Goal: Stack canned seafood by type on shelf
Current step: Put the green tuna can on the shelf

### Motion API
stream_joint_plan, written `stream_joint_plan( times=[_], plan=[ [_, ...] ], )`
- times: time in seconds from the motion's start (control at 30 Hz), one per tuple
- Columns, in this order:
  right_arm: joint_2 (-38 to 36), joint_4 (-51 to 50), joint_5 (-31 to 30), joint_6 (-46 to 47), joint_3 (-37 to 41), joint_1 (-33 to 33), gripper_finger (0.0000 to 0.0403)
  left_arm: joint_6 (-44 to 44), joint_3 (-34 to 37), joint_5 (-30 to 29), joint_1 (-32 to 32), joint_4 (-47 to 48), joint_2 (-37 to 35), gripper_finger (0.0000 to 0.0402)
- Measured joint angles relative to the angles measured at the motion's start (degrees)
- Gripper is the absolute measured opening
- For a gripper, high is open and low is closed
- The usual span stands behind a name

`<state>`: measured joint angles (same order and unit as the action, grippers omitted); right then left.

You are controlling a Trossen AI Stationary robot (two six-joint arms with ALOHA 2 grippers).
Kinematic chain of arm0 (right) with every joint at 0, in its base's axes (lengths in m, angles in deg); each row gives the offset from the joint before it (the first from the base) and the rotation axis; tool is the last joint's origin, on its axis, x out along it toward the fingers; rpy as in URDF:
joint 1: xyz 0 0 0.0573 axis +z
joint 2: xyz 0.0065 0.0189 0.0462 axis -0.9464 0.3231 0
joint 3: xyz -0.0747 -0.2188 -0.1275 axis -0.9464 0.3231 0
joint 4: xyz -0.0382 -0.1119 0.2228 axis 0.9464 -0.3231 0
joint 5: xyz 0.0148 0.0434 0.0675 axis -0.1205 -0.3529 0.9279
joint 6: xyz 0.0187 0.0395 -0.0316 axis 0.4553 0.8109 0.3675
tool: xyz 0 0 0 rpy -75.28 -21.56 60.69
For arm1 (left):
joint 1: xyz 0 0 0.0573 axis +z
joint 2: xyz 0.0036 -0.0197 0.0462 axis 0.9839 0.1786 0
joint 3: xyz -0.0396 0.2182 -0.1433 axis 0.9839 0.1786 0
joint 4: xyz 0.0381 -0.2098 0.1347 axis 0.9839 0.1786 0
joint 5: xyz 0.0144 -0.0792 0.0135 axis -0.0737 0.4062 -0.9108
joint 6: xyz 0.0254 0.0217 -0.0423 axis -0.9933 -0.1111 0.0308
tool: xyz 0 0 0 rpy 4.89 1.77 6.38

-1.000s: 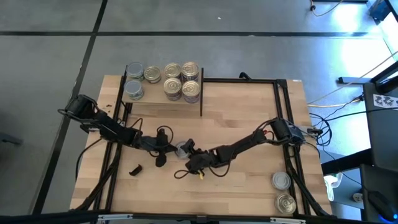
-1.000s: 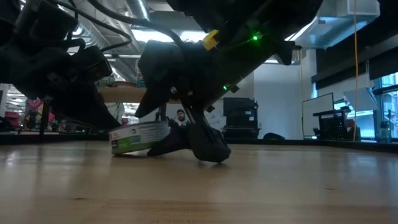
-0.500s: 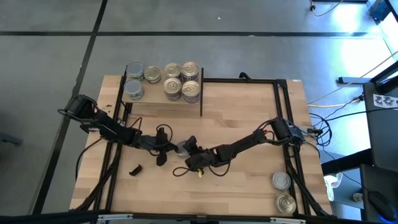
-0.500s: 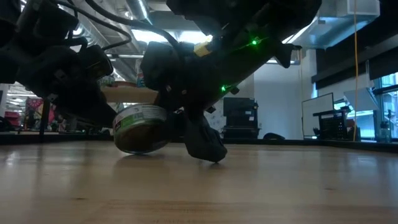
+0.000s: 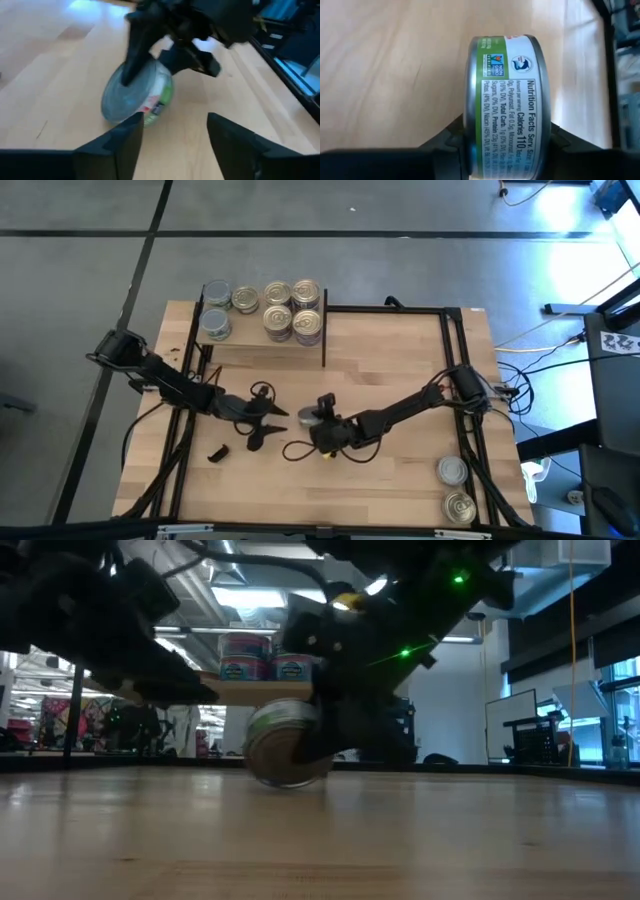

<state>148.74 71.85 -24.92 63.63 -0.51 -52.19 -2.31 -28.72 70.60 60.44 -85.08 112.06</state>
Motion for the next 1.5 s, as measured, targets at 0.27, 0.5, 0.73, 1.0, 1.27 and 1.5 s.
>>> stream_joint_plan(
  times=[0.27,0.5,0.73,1.0,1.27,1.5],
  plan=[
    [-3.5,10.4,9.1,6.4,4.7,0.1,0.0136,-7.2,-3.7,-1.4,-0.3,4.6,0.3,0.0248],
    [-3.5,13.8,10.2,8.0,4.6,0.1,0.0136,-9.8,-6.1,-1.9,-0.3,6.9,3.1,0.0249],
    [-3.4,14.5,8.7,9.5,4.6,-0.1,0.0136,-10.1,-7.4,-2.0,-1.8,6.9,5.5,0.0249],
    [-3.6,19.5,8.6,13.8,4.4,-1.1,0.0136,-10.4,-7.9,-2.3,-1.7,6.6,6.0,0.0248],
    [-3.5,21.4,9.2,14.5,4.3,-1.0,0.0136,-12.0,-8.1,-2.4,-1.7,5.8,6.0,0.0164],
    [-3.3,21.4,10.8,14.5,4.3,-1.0,0.0191,-13.8,-8.4,-3.2,-2.4,5.7,6.0,0.0129]
  ],
)
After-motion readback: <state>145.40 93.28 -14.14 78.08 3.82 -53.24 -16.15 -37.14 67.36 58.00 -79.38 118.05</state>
